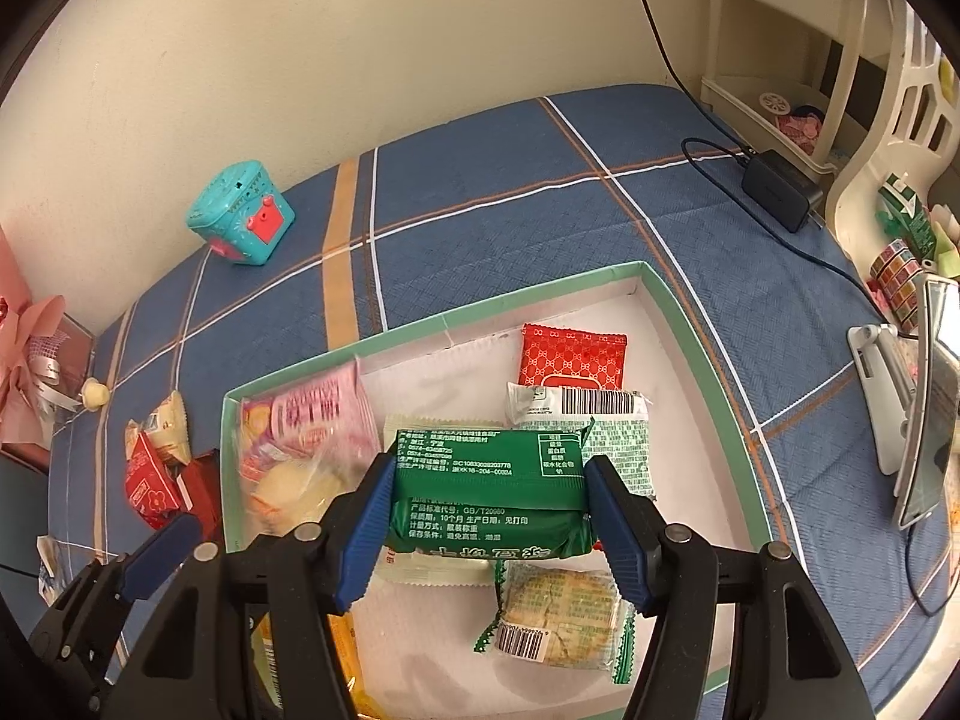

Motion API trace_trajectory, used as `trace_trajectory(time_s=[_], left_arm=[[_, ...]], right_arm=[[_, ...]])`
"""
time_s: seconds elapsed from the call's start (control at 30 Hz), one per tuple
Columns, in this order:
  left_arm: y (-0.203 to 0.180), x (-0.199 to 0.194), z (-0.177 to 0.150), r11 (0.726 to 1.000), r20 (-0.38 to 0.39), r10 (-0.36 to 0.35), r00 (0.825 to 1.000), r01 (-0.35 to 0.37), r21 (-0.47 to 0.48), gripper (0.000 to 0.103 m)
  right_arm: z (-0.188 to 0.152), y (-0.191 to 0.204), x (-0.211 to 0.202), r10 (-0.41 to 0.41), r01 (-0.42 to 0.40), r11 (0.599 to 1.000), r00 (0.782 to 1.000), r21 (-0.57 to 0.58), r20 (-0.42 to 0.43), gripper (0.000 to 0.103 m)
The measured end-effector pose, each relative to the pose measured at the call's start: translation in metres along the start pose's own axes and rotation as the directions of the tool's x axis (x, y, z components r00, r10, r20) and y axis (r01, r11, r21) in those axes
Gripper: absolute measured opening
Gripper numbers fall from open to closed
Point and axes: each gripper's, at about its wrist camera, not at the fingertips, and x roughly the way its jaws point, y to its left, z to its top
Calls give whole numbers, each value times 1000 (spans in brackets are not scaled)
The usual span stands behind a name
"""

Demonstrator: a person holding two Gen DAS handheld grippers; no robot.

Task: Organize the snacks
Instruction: 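Open both tools to drop the bun pack and green bar pack into the tray, then withdraw both tools from the tray toward the remaining red snack packs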

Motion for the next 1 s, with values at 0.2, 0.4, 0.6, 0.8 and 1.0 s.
trace_trajectory(time_s=[0.2, 0.4, 0.6, 0.8, 1.0], left_arm=[[17, -1, 0, 998, -38, 31, 999, -33, -59, 61], [39, -5, 0, 991, -56, 38, 998, -45, -125, 61], [62, -10, 2, 980, -46, 43, 998, -51, -191, 61], [90, -18, 3, 960, -32, 72, 997, -78, -268, 61], [114, -27, 4, 942, -15, 109, 994, -108, -317, 62]], right_arm=[[-1, 6, -3, -11, 11, 1000, 1000, -28, 3, 68], [-1, 11, -8, -18, 19, 998, 1000, -52, 20, 74], [-4, 17, -10, -32, 33, 997, 999, -75, 13, 75], [-8, 32, -16, -39, 42, 992, 999, -122, 22, 74], [-15, 54, -21, -33, 39, 982, 999, -185, 32, 75]])
